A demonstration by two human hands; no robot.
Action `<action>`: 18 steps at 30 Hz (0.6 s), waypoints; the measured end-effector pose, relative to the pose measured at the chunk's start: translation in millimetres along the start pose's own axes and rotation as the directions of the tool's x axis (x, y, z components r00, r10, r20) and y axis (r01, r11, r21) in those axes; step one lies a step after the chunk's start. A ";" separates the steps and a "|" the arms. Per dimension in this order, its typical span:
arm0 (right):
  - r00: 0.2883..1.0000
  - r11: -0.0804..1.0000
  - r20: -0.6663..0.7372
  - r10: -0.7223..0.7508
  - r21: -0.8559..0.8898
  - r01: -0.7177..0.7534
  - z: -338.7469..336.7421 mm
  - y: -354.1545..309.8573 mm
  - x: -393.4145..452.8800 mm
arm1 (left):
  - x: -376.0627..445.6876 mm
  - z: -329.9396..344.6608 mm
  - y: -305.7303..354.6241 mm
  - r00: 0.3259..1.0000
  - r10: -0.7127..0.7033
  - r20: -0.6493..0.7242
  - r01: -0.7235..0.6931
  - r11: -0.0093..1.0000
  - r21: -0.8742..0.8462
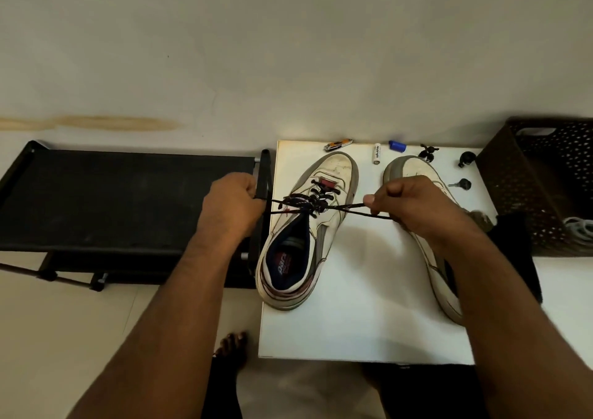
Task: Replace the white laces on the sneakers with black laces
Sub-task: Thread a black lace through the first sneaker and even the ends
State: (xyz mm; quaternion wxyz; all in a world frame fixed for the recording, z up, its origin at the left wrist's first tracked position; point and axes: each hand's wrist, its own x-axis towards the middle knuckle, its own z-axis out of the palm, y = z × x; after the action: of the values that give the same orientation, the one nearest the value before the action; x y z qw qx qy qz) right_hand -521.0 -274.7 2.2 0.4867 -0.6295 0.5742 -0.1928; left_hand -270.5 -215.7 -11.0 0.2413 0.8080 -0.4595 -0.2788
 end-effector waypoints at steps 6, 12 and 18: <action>0.995 0.988 -0.007 0.097 0.118 -0.095 3.4 12.6 3.4 | 0.4 2.9 -8.5 0.989 -0.140 0.052 0.141 0.990 -0.026; 0.992 0.989 0.008 0.125 0.082 -0.126 -0.2 18.5 2.4 | 1.2 -8.0 -16.3 0.968 -0.225 0.109 0.234 0.968 -0.088; 0.992 0.926 -0.097 0.081 0.375 -0.039 36.0 18.0 -11.4 | -26.4 0.0 -9.3 0.964 -0.189 0.189 0.234 0.940 -0.249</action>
State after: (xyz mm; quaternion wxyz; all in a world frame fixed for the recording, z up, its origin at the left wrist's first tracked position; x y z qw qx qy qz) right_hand -504.9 -247.8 -25.5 0.5702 -0.4963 0.5722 -0.3180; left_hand -276.0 -188.2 -10.9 0.2791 0.7871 -0.3457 -0.4279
